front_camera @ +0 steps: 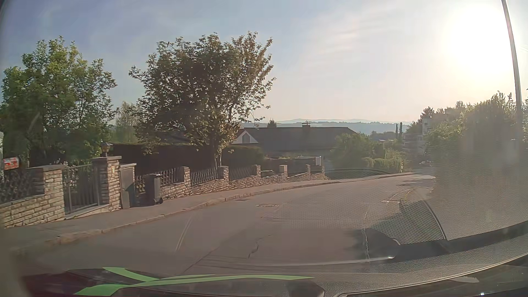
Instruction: Follow the waypoints while adhering to traffic rules and regulations
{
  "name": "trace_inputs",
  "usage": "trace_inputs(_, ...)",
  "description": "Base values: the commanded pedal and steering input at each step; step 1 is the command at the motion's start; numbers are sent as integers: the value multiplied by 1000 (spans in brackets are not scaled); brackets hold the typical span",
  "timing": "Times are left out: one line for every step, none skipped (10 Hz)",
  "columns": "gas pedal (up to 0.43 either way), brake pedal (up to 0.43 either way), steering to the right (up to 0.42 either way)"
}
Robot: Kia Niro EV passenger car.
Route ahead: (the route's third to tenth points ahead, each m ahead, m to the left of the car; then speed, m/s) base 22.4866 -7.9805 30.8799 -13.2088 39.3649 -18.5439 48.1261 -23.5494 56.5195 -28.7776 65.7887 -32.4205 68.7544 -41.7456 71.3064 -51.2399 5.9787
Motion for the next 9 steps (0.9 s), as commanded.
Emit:
trace_inputs(0,0,113)
trace_inputs(0,0,111)
trace_inputs(0,0,111)
trace_inputs(0,6,111)
trace_inputs(0,12,111)
trace_inputs(0,37,111)
trace_inputs(0,61,112)
trace_inputs(0,73,112)
trace_inputs(0,91,112)
